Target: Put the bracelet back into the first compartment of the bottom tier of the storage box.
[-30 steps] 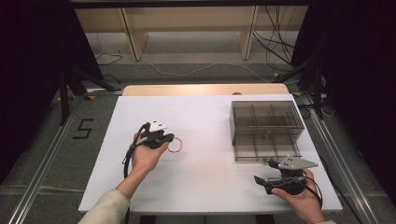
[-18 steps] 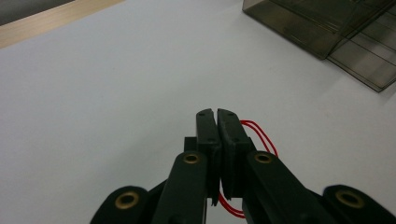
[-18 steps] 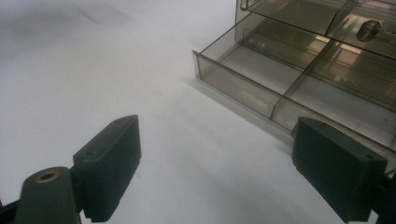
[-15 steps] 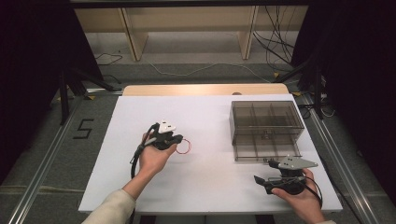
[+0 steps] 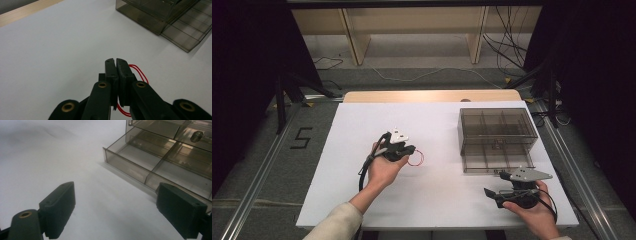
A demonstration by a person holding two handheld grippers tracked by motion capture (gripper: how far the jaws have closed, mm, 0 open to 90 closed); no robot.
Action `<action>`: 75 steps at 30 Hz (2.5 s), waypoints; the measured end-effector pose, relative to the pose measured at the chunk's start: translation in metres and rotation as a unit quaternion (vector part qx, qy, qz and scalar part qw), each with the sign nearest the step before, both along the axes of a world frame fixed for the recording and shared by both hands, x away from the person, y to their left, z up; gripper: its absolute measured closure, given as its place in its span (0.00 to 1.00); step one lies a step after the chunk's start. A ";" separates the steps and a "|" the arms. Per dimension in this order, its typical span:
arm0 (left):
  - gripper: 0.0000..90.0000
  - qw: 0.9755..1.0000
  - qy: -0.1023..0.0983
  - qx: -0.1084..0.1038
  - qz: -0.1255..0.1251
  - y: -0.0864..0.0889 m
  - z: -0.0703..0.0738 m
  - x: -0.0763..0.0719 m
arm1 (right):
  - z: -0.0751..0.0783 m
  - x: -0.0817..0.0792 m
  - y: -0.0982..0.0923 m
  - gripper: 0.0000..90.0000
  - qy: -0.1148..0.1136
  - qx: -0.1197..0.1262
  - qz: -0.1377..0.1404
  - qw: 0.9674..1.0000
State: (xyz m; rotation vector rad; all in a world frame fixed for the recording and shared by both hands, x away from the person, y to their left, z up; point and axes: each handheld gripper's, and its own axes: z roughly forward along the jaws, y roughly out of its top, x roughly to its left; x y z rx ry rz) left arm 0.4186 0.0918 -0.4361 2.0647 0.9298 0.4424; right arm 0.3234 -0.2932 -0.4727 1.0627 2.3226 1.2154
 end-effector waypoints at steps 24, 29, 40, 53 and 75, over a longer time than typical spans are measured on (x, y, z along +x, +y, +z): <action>0.98 0.999 -0.005 0.001 -0.032 -0.032 0.004 -0.001 | 0.000 0.000 0.000 0.18 -0.002 0.002 0.001 1.000; 0.98 0.999 -0.004 -0.001 -0.037 -0.038 0.004 -0.001 | 0.000 0.000 0.000 0.18 -0.003 0.004 0.002 1.000; 0.98 0.999 -0.008 -0.005 -0.047 -0.049 0.008 -0.001 | 0.000 0.000 0.000 0.18 -0.001 0.004 0.000 1.000; 0.98 0.998 -0.007 -0.008 -0.057 -0.060 0.009 -0.001 | 0.000 0.000 -0.001 0.18 0.000 0.002 0.000 1.000; 0.98 0.997 -0.009 -0.013 -0.073 -0.080 0.014 0.000 | 0.000 -0.001 -0.001 0.18 0.000 0.002 0.000 1.000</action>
